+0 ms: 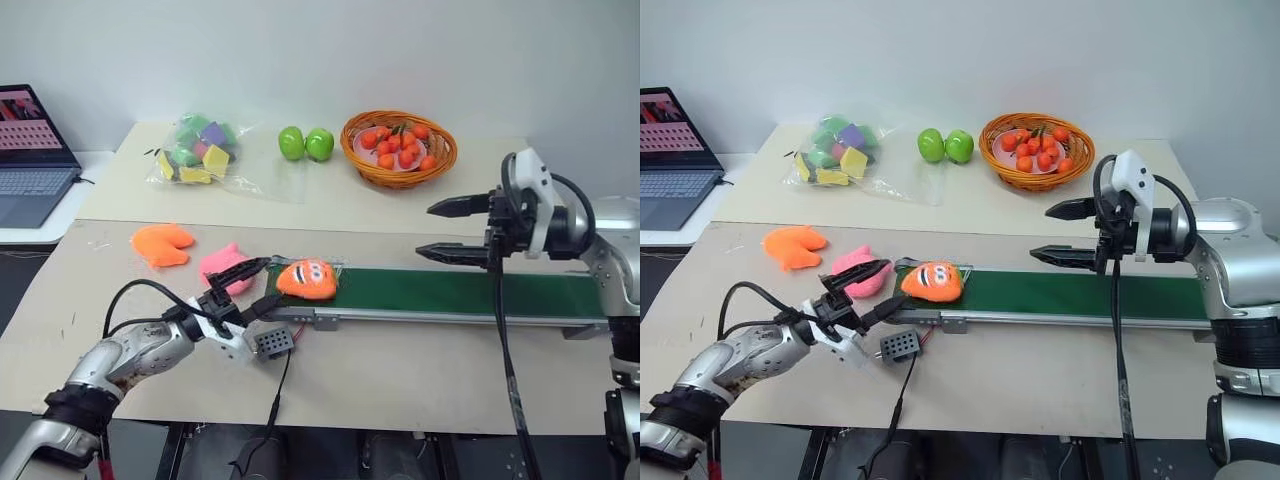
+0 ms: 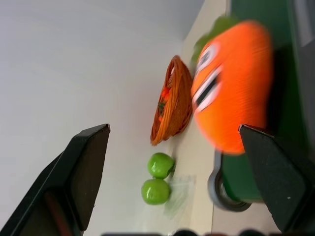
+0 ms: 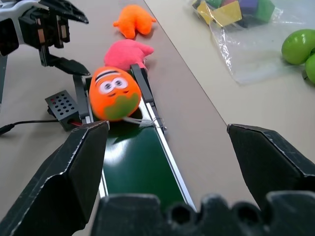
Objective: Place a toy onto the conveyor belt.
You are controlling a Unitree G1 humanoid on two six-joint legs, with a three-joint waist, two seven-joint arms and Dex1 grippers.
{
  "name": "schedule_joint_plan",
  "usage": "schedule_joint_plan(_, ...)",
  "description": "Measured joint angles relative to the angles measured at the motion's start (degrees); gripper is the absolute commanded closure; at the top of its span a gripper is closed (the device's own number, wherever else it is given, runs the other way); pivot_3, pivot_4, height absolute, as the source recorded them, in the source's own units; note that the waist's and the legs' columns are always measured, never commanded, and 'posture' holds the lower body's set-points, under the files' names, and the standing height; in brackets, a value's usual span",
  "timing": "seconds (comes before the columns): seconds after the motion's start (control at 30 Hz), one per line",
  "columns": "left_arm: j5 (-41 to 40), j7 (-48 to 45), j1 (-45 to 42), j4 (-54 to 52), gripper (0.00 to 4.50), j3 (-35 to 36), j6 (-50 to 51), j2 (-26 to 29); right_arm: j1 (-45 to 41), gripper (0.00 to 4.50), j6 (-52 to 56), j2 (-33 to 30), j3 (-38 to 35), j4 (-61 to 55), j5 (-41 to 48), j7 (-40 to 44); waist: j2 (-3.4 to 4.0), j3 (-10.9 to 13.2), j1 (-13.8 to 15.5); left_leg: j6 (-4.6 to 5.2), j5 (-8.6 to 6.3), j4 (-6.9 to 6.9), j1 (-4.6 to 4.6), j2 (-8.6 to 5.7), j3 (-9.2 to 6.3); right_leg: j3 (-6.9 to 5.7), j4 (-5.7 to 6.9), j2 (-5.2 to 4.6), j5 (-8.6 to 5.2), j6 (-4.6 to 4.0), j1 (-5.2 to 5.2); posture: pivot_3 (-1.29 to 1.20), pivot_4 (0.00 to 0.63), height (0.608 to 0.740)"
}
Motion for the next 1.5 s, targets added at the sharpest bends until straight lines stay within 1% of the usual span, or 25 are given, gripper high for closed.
schedule_joint_plan(0.07, -9.3, -7.1, 0.5, -1.9, 0.01, -0.1, 3.4, 0.3, -0.4, 0.00, -0.3, 0.1, 0.5, 0.6, -0.2, 0.5, 0.00, 0.0, 0.0, 0.00, 0.00, 0.00, 0.00, 0.02, -0.01, 0.00, 0.00, 0.00, 0.00, 0.00, 0.00, 0.00, 0.150, 0.738)
schedule_joint_plan(0.1, -17.5, -13.3, 0.7, -3.9, 0.01, -0.4, 8.0, 0.2, -0.9, 0.00, -0.6, 0.2, 0.9, 1.3, -0.5, 0.8, 0.02, 0.0, 0.0, 0.00, 0.00, 0.00, -0.01, 0.02, 0.00, 0.00, 0.01, 0.00, 0.00, 0.00, 0.00, 0.00, 0.150, 0.738)
schedule_joint_plan(0.13, -21.6, -16.5, 0.7, -4.8, 0.01, -0.4, 11.0, 0.0, -1.2, 0.00, -0.8, 0.2, 1.1, 1.6, -0.7, 0.9, 0.03, 0.0, 0.0, 0.00, 0.00, 0.01, -0.01, 0.02, -0.01, 0.00, 0.02, 0.00, 0.00, 0.00, 0.00, 0.00, 0.150, 0.738)
schedule_joint_plan(0.2, -37.2, -26.7, -0.5, -8.3, 0.01, 0.0, 25.6, -1.5, -1.8, 0.00, -1.5, 0.2, 1.3, 2.5, -1.2, 1.3, 0.03, 0.0, 0.1, 0.00, 0.00, 0.08, -0.03, 0.03, -0.02, 0.00, 0.07, 0.00, 0.00, 0.00, -0.02, 0.00, 0.150, 0.738)
schedule_joint_plan(0.27, -49.7, -32.9, -3.3, -10.7, 0.01, 1.5, 39.4, -2.6, -2.4, 0.00, -2.0, 0.2, 1.3, 3.1, -1.3, 1.8, 0.03, 0.0, 0.1, 0.00, 0.00, 0.13, -0.04, 0.02, -0.04, 0.00, 0.10, 0.01, -0.01, 0.01, -0.01, 0.00, 0.150, 0.738)
schedule_joint_plan(0.33, -58.2, -36.9, -6.4, -11.8, 0.01, 4.0, 50.0, -2.4, -2.8, 0.00, -2.5, 0.1, 1.3, 3.7, -1.6, 2.0, 0.01, 0.0, -0.1, 0.01, -0.01, 0.13, -0.02, 0.01, -0.05, 0.00, 0.10, 0.01, -0.01, 0.01, 0.01, 0.00, 0.150, 0.738)
schedule_joint_plan(0.4, -68.9, -41.9, -10.8, -12.9, 0.01, 7.5, 64.5, -0.2, -2.8, 0.00, -2.7, -0.4, 1.2, 4.5, -1.7, 2.1, 0.00, 0.1, -0.4, 0.02, -0.01, 0.12, -0.04, 0.00, -0.06, 0.01, 0.05, 0.02, -0.01, 0.02, 0.00, 0.00, 0.150, 0.738)
schedule_joint_plan(0.47, -74.1, -46.5, -12.6, -14.0, 0.01, 10.1, 72.3, 3.0, -2.6, 0.00, -2.8, -1.7, 0.9, 4.6, -1.6, 2.8, 0.03, 0.1, -0.8, 0.08, -0.05, 0.11, -0.06, -0.02, -0.07, 0.01, 0.00, 0.02, -0.02, 0.03, -0.01, 0.00, 0.150, 0.738)
schedule_joint_plan(0.6, -78.7, -53.2, -15.7, -14.0, 0.01, 14.4, 81.6, 7.4, -2.7, 0.00, -2.5, -5.3, -2.2, 4.6, -0.9, 4.6, 0.07, 0.1, -1.1, 0.12, -0.07, 0.09, -0.06, -0.04, -0.06, 0.03, -0.07, 0.02, -0.04, 0.04, -0.01, 0.00, 0.150, 0.738)
schedule_joint_plan(0.67, -78.8, -55.8, -16.4, -13.8, 0.01, 15.5, 83.6, 8.7, -3.4, 0.00, -1.8, -5.4, -3.8, 4.6, 0.8, 4.7, 0.07, 0.1, -1.3, 0.12, -0.07, 0.09, -0.04, -0.04, -0.05, 0.03, -0.06, 0.02, -0.04, 0.03, 0.01, 0.00, 0.150, 0.738)
schedule_joint_plan(0.77, -80.2, -58.9, -16.4, -13.9, 0.01, 16.9, 86.9, 8.9, -3.8, 0.00, 0.2, -5.4, -6.1, 4.4, 3.5, 4.7, 0.06, 0.1, -1.3, 0.10, -0.05, 0.10, -0.01, -0.02, -0.06, 0.04, 0.02, 0.03, -0.04, 0.03, 0.02, 0.00, 0.150, 0.738)
schedule_joint_plan(0.97, -81.4, -59.2, -16.7, -16.5, 0.01, 18.4, 92.5, 8.6, -3.3, 0.00, 1.8, -5.4, -7.2, 2.9, 5.7, 4.3, 0.06, 0.1, -1.2, 0.10, -0.06, 0.11, -0.05, -0.03, -0.07, 0.05, 0.00, 0.03, -0.04, 0.03, 0.01, 0.00, 0.150, 0.738)
schedule_joint_plan(1.07, -83.1, -57.8, -16.9, -18.1, 0.01, 19.3, 95.8, 7.6, -3.3, 0.00, 2.2, -5.4, -7.3, 2.9, 5.8, 4.3, 0.06, 0.1, -1.2, 0.10, -0.06, 0.11, -0.05, -0.04, -0.07, 0.05, 0.00, 0.03, -0.04, 0.03, 0.01, 0.00, 0.150, 0.738)
schedule_joint_plan(1.33, -83.8, -53.1, -20.9, -21.4, 0.01, 20.2, 99.1, 0.4, -3.2, 0.00, 2.3, -3.5, -7.3, 2.1, 5.9, 2.8, 0.05, 0.1, -1.1, 0.10, -0.05, 0.14, -0.04, -0.05, -0.08, 0.07, 0.02, 0.03, -0.04, 0.02, 0.03, 0.00, 0.150, 0.738)
schedule_joint_plan(1.5, -83.4, -52.3, -22.4, -21.4, 0.01, 20.2, 100.3, -0.4, -2.3, 0.00, 2.6, -3.1, -7.3, 1.2, 6.0, 1.9, 0.04, 0.1, -1.1, 0.10, -0.05, 0.14, -0.03, -0.05, -0.08, 0.07, 0.02, 0.03, -0.03, 0.02, 0.03, 0.00, 0.150, 0.738)
